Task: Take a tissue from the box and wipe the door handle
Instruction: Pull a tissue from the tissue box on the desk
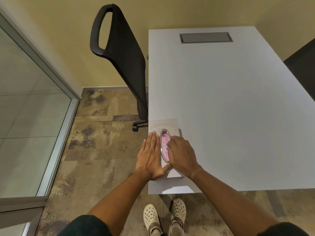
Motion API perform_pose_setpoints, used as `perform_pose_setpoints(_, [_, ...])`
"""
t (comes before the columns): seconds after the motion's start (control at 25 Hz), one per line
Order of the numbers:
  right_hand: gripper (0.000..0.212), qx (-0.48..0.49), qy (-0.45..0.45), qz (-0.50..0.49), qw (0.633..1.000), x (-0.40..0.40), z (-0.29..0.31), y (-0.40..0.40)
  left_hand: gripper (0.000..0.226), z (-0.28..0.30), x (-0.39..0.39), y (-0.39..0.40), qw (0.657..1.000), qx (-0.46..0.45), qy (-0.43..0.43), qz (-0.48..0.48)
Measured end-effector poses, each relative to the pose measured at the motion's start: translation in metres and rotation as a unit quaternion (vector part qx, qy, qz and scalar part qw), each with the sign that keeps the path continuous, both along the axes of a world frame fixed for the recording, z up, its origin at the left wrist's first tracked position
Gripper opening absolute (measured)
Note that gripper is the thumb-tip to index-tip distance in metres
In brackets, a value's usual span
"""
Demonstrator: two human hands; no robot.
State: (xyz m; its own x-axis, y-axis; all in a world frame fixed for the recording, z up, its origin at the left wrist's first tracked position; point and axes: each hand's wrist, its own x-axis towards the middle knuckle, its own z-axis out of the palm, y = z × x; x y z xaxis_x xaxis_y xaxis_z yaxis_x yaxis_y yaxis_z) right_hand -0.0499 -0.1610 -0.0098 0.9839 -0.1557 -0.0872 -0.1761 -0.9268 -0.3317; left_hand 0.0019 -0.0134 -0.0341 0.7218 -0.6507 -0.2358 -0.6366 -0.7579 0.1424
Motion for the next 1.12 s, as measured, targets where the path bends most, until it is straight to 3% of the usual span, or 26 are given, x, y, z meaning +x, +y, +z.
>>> perform_pose_setpoints(0.6, [0.043,-0.119,0.041,0.004,0.992,0.016,0.010,0.010,0.116,0.003,0.000,-0.002,1.000,0.016,0.005,0.004])
perform_pose_setpoints(0.92, [0.039,-0.062,-0.001,-0.004,0.998,0.009,0.012,0.001,0.112,0.005,0.000,-0.001,1.000,0.018,-0.007,-0.003])
perform_pose_setpoints(1.12, [0.027,0.026,-0.099,-0.052,0.993,0.008,0.024,-0.006,0.113,0.001,0.000,-0.002,1.000,0.027,-0.015,-0.002])
